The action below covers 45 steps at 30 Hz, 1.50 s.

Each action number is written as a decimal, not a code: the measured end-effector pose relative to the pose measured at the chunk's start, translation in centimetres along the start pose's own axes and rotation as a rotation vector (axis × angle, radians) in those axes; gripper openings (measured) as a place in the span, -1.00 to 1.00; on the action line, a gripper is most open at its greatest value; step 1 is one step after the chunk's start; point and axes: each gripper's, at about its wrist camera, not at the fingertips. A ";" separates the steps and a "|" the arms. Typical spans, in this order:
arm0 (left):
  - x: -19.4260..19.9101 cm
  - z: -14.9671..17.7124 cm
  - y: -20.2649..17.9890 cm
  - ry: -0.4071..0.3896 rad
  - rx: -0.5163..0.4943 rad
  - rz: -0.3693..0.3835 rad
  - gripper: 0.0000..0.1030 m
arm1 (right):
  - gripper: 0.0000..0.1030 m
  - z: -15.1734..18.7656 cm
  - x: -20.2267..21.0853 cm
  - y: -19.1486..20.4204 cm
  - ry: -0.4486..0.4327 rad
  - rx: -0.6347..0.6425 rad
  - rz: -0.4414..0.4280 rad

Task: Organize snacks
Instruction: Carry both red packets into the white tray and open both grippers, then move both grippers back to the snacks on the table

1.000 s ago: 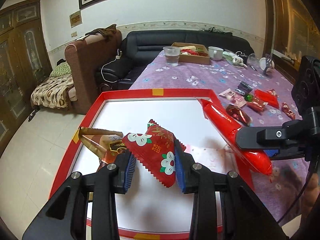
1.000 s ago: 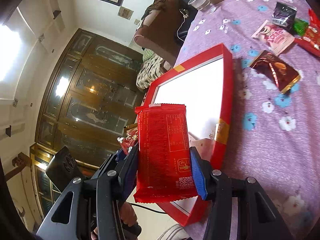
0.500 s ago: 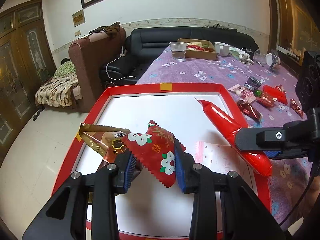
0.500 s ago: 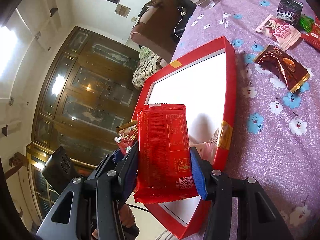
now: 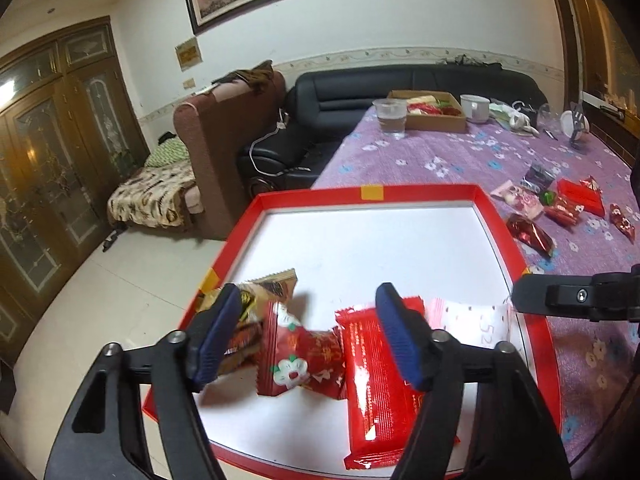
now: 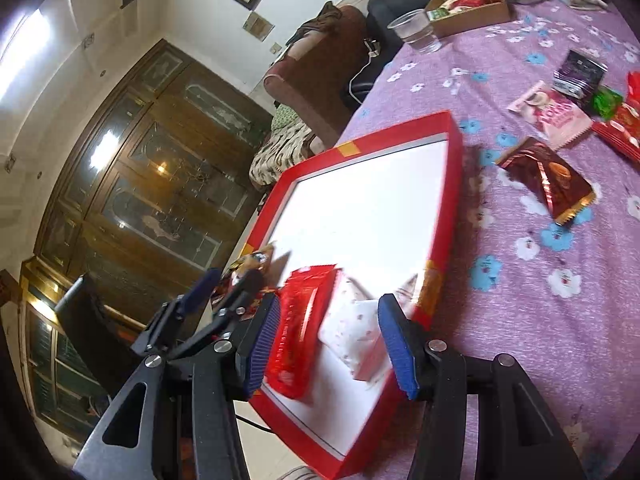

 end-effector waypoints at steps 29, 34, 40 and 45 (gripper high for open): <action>1.2 -2.0 -5.2 -0.008 -0.119 0.060 0.40 | 0.06 -0.1 8.6 -7.2 -0.189 -0.090 0.007; 1.1 -3.6 -9.1 -0.011 -0.189 0.132 0.41 | 0.09 0.1 14.3 -11.0 -0.284 -0.152 0.093; -0.4 -5.7 -14.2 0.031 -0.241 0.203 0.42 | 0.10 0.0 20.9 -15.3 -0.387 -0.226 0.208; -2.5 -6.5 -17.6 0.093 -0.291 0.189 0.42 | 0.21 -1.4 24.5 -18.4 -0.407 -0.251 0.399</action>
Point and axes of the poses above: each gripper's, at about its wrist camera, not at the fingertips, and x roughly against the way its jaws point, y to its left, z to its underside, and after that the axes turned 3 degrees about y, right-handed
